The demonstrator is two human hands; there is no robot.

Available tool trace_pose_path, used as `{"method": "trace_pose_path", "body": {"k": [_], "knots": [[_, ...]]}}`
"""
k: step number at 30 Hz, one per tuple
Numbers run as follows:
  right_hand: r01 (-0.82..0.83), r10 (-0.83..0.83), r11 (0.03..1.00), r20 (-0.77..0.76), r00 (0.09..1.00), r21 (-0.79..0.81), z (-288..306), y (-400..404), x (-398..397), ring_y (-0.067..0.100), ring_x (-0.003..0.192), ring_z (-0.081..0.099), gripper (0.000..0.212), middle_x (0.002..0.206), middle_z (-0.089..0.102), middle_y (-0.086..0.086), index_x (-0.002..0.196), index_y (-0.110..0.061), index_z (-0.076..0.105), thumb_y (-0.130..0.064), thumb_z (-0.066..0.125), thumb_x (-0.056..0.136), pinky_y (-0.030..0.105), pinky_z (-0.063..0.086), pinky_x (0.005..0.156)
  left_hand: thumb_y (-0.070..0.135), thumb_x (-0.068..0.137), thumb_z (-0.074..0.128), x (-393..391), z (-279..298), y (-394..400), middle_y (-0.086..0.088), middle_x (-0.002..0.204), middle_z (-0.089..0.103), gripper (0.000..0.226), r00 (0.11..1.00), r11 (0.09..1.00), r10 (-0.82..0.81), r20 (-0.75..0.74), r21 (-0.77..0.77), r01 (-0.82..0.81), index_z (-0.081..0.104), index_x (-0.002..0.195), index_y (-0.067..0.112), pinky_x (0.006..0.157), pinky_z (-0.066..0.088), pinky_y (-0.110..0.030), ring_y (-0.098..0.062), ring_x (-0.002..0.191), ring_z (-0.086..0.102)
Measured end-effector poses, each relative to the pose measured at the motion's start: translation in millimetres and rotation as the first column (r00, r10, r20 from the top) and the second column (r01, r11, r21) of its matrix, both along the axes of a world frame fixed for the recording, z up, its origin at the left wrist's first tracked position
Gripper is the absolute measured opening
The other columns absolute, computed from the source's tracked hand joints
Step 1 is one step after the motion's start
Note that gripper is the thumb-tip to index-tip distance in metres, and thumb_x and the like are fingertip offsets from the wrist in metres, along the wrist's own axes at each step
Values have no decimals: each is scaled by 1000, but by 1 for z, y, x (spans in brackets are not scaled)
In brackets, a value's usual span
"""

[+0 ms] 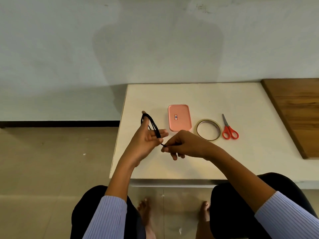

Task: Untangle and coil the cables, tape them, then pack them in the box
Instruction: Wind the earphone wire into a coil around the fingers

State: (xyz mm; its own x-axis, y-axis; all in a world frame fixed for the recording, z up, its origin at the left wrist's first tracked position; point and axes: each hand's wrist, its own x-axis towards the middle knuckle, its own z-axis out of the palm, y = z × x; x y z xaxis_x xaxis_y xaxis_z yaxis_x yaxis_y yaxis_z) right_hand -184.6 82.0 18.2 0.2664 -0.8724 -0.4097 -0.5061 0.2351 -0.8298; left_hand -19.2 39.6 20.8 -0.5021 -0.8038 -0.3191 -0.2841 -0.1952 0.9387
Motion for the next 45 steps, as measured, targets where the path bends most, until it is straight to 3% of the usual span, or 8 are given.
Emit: {"method": "trace_pose_path", "body": {"k": [7, 15, 19, 22, 26, 35, 41, 45], "knots": [[8, -13, 987, 27, 1000, 162, 3, 1, -7, 7, 53, 57, 20, 70, 65, 3, 100, -3, 72, -12, 57, 91, 18, 51, 57, -3, 94, 48, -10, -2, 7, -5, 125, 59, 90, 968, 983, -174, 179, -30, 182, -13, 144, 41, 83, 50, -14, -13, 112, 60], [366, -437, 892, 292, 851, 267, 5, -4, -21, 10, 58, 64, 19, 70, 69, 9, 92, 8, 69, -9, 70, 81, 16, 51, 56, -5, 91, 52, -9, 0, 11, -8, 108, 71, 83, 939, 938, -341, 44, 81, 336, 7, 133, 52, 75, 50, -15, -12, 101, 67], [423, -588, 804, 456, 668, 418, 6, -7, -14, 16, 73, 70, 28, 86, 70, 15, 104, 3, 65, -15, 68, 83, 19, 56, 62, -7, 89, 52, -10, 0, 10, -9, 91, 72, 34, 967, 965, -254, -8, 59, 254, 56, 115, 15, 71, 49, -18, -13, 84, 69], [487, -598, 801, 450, 663, 347, 8, -8, -13, 19, 78, 71, 31, 93, 72, 14, 110, -5, 60, -18, 68, 84, 23, 57, 67, -9, 88, 53, -9, 0, 7, -4, 83, 72, 23, 987, 977, -134, -87, 157, 146, 64, 99, 7, 69, 50, -20, -14, 79, 68], [659, -730, 680, 380, 567, 322, 4, -8, -19, 16, 74, 65, 31, 87, 67, 11, 115, 0, 60, -15, 63, 89, 21, 55, 61, -14, 86, 50, -9, 1, 1, -5, 80, 70, 30, 958, 931, 61, -280, 362, 47, 64, 107, 2, 70, 54, -23, -16, 73, 67], [275, -676, 715, 535, 507, 642, 4, -1, -1, 24, 78, 62, 18, 71, 58, 7, 108, -10, 58, -19, 56, 92, 42, 56, 83, -9, 88, 48, -11, 6, -1, -5, 77, 68, 27, 873, 863, 167, -459, 496, 96, 60, 111, -1, 76, 57, -27, -17, 73, 66], [580, -748, 658, 504, 431, 481, -1, 0, -6, 22, 79, 68, 28, 98, 68, 17, 112, 5, 61, -5, 63, 85, 25, 59, 68, -15, 86, 49, -12, -1, -1, -13, 85, 74, 23, 892, 844, 350, -287, 510, -167, 59, 85, 6, 69, 59, -25, -17, 79, 73], [784, -780, 588, 396, 484, 200, -8, 3, 5, 23, 76, 70, 24, 93, 71, 20, 100, 4, 65, -5, 72, 79, 26, 60, 68, -16, 88, 45, -19, -7, 1, -17, 92, 70, 26, 890, 842, 399, -219, 471, -262, 52, 80, 8, 70, 58, -25, -19, 82, 72]]}}
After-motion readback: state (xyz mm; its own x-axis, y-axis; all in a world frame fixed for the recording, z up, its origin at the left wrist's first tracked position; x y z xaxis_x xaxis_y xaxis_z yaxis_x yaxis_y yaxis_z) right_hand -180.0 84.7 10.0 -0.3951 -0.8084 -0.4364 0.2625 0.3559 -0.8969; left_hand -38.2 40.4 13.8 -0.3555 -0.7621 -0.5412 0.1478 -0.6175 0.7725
